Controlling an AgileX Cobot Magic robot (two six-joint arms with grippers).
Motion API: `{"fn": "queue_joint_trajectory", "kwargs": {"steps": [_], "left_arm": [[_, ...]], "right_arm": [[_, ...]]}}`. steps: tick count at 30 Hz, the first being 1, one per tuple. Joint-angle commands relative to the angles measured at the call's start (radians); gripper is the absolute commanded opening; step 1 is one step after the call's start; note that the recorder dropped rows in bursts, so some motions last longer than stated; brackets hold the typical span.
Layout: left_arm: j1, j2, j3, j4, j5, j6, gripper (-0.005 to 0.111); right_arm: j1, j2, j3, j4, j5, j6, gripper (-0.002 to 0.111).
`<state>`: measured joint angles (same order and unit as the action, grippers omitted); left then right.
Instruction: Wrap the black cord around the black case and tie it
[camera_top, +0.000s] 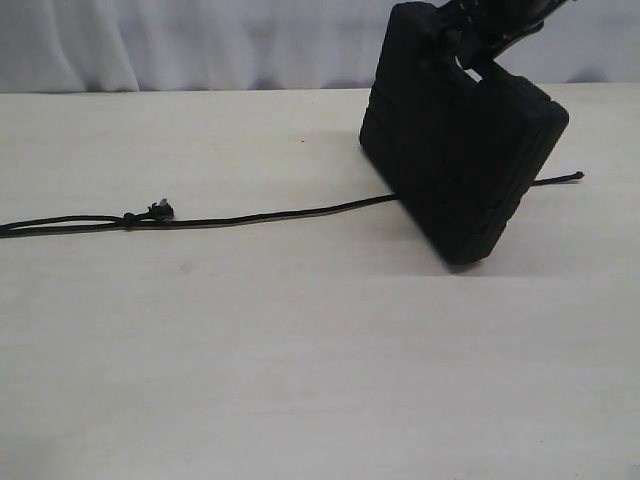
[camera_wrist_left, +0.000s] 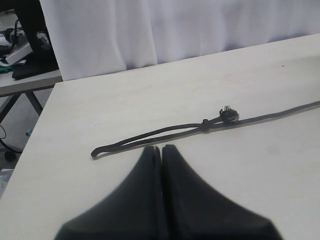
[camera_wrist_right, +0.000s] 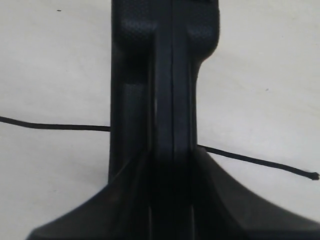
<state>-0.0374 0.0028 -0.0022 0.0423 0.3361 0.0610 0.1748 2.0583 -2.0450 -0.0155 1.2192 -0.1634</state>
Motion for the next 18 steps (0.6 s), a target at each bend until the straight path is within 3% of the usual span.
{"fn": "queue_joint_trajectory", "kwargs": {"steps": [1,10,14,18], "left_arm": [[0.001,-0.003,0.002,-0.002,-0.012,0.002,0.0],[0.001,-0.003,0.002,-0.002,-0.012,0.002,0.0],[0.001,-0.003,0.002,-0.002,-0.012,0.002,0.0],[0.001,-0.003,0.002,-0.002,-0.012,0.002,0.0]], "right_arm": [[0.002,0.024,0.016,0.015,0.002,-0.062,0.024],[0.002,0.024,0.016,0.061,0.002,-0.074,0.023],[0.002,0.024,0.016,0.061,0.002,-0.047,0.004],[0.002,0.024,0.016,0.061,0.002,0.06,0.004]]}}
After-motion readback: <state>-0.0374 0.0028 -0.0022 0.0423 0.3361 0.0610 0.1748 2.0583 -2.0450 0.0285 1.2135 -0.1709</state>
